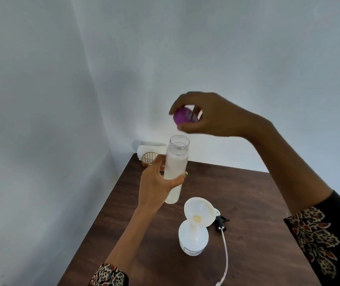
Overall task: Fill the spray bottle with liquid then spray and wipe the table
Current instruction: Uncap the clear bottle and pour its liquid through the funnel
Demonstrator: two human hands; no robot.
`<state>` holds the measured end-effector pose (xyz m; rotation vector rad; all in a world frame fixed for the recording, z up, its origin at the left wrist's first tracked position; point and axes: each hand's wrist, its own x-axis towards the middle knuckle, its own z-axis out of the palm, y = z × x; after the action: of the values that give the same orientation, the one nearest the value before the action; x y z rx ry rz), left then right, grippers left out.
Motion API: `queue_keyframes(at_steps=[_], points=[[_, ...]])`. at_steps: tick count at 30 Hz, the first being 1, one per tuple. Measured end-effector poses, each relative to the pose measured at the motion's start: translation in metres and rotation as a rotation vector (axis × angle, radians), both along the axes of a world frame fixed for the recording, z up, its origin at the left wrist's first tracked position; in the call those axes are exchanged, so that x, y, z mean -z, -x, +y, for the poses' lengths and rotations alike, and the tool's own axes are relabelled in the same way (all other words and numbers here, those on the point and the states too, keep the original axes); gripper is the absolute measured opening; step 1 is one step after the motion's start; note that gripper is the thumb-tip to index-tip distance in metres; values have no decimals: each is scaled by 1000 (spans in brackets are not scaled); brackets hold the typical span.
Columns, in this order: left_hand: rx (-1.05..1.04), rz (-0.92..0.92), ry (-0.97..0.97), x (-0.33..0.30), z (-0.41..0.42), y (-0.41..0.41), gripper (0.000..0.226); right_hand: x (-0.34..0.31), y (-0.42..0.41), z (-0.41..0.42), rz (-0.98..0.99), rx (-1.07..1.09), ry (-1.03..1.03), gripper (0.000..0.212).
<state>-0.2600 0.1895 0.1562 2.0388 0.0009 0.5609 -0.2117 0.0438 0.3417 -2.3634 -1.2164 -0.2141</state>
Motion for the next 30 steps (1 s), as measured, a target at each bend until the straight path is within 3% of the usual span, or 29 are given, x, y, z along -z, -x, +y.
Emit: queue_keyframes(at_steps=[4, 8, 13, 18, 25, 30], points=[[-2, -18, 1, -1, 2, -1, 52, 37, -12, -37, 365, 149, -169, 38], [-26, -47, -13, -5, 7, -2, 49, 136, -22, -72, 615, 376, -410, 21], [-29, -56, -18, -2, 4, -3, 50, 278, 10, -115, 652, 829, -408, 21], [-17, -44, -18, 1, -1, -4, 51, 350, 67, -127, 706, 1120, -299, 21], [-5, -39, -10, 3, -4, -6, 51, 373, 91, -134, 640, 1197, -140, 23], [-6, -45, -3, 3, -8, -11, 51, 348, 67, -129, 593, 1258, -426, 13]])
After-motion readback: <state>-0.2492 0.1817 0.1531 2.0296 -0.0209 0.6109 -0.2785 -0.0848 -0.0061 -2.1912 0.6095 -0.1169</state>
